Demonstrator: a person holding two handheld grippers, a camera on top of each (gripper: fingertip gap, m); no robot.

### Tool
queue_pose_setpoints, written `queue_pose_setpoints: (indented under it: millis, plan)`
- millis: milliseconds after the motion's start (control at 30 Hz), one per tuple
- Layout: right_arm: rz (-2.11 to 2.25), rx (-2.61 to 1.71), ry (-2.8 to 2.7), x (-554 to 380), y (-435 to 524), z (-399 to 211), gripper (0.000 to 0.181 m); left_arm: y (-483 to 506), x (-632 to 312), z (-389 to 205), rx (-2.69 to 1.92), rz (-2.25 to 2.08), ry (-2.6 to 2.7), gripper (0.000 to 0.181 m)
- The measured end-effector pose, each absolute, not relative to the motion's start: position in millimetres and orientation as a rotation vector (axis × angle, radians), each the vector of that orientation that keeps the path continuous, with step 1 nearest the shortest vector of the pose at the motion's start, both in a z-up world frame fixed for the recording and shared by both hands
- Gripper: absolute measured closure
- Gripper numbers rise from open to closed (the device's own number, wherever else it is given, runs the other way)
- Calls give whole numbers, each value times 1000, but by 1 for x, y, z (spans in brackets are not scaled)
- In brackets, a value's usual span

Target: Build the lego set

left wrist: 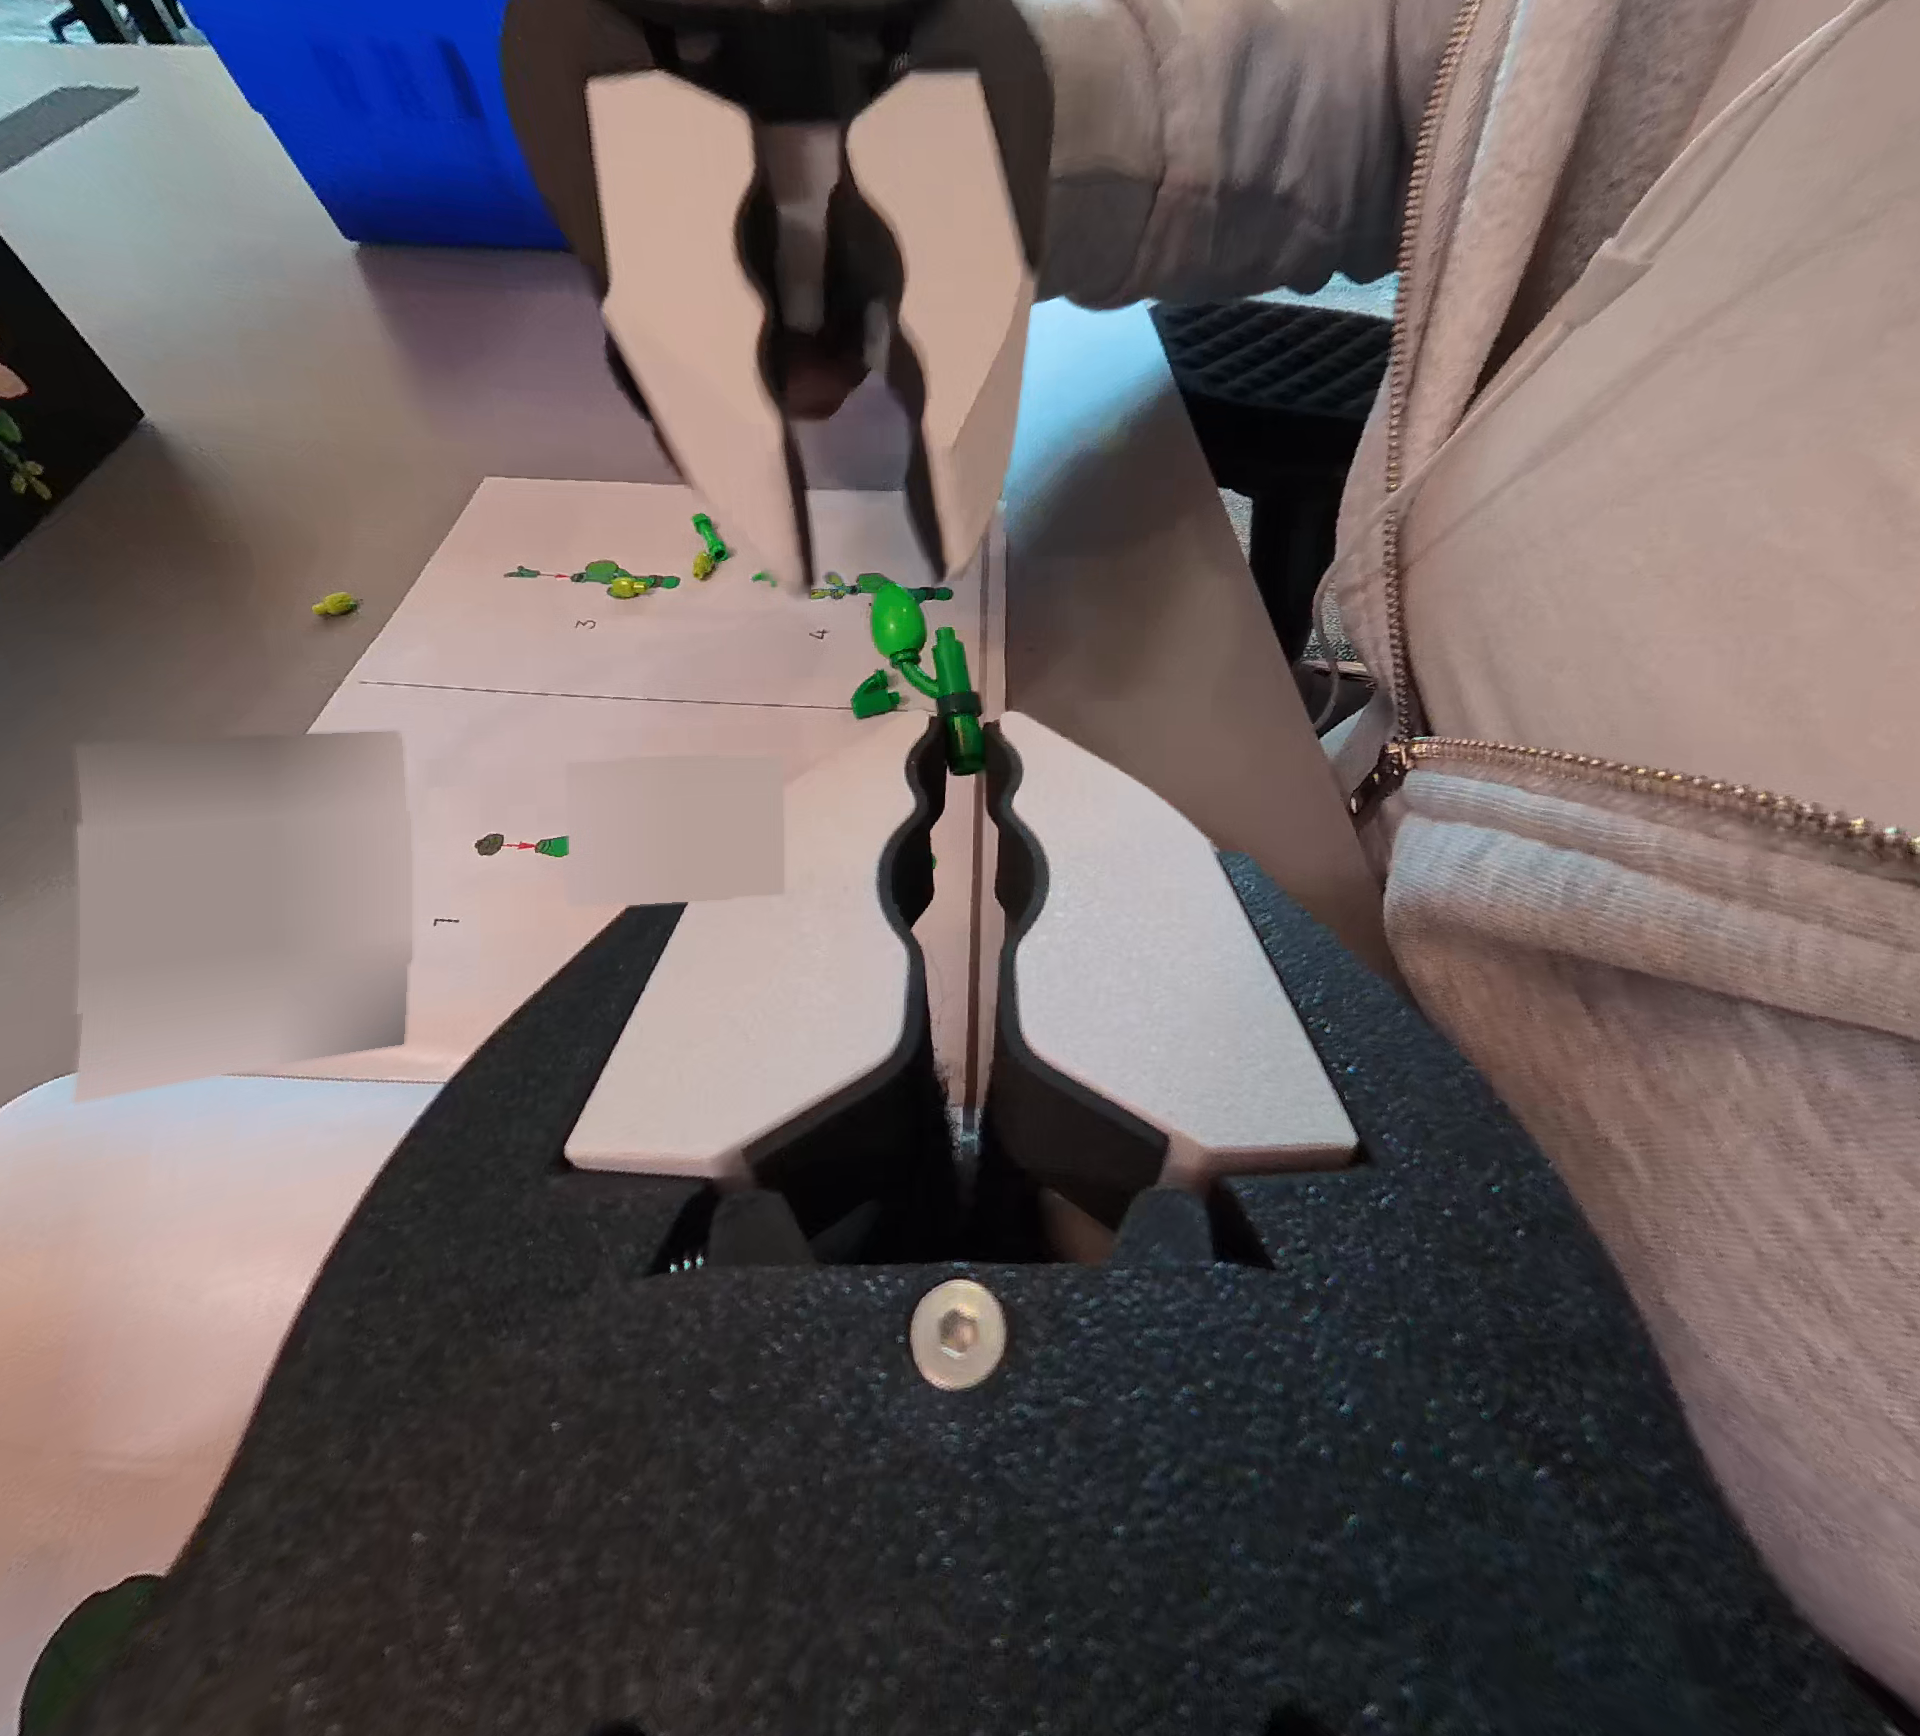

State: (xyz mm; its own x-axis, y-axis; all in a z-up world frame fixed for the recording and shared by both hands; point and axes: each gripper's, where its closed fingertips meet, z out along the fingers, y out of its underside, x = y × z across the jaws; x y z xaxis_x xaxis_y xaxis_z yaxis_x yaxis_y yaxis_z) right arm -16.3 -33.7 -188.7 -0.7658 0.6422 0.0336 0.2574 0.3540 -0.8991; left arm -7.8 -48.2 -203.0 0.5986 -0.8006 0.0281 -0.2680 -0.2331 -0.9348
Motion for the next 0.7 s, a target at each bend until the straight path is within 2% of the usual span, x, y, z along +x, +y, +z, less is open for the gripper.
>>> queue_pose_setpoints:
  millis: [133,300,400,467,533,700]
  plan:
    - [1415,-748,-2265,-16,-40,-190,174,-48,-8,-202,-1781,-642,870,176]
    - [1430,-753,-2261,-17,-40,-189,174,-49,-8,-201,-1773,-655,869,176]
    - [1397,-776,-2241,-19,-36,-188,163,-49,-8,-201,-1778,-663,865,176]
    - [1401,-761,-2247,-17,-36,-187,164,-49,-8,-201,-1775,-659,865,176]
    - [1398,-759,-2271,-15,-39,-190,172,-49,-9,-201,-1775,-658,863,176]
    - [1412,-742,-2263,-15,-41,-191,173,-50,-8,-201,-1767,-649,877,176]
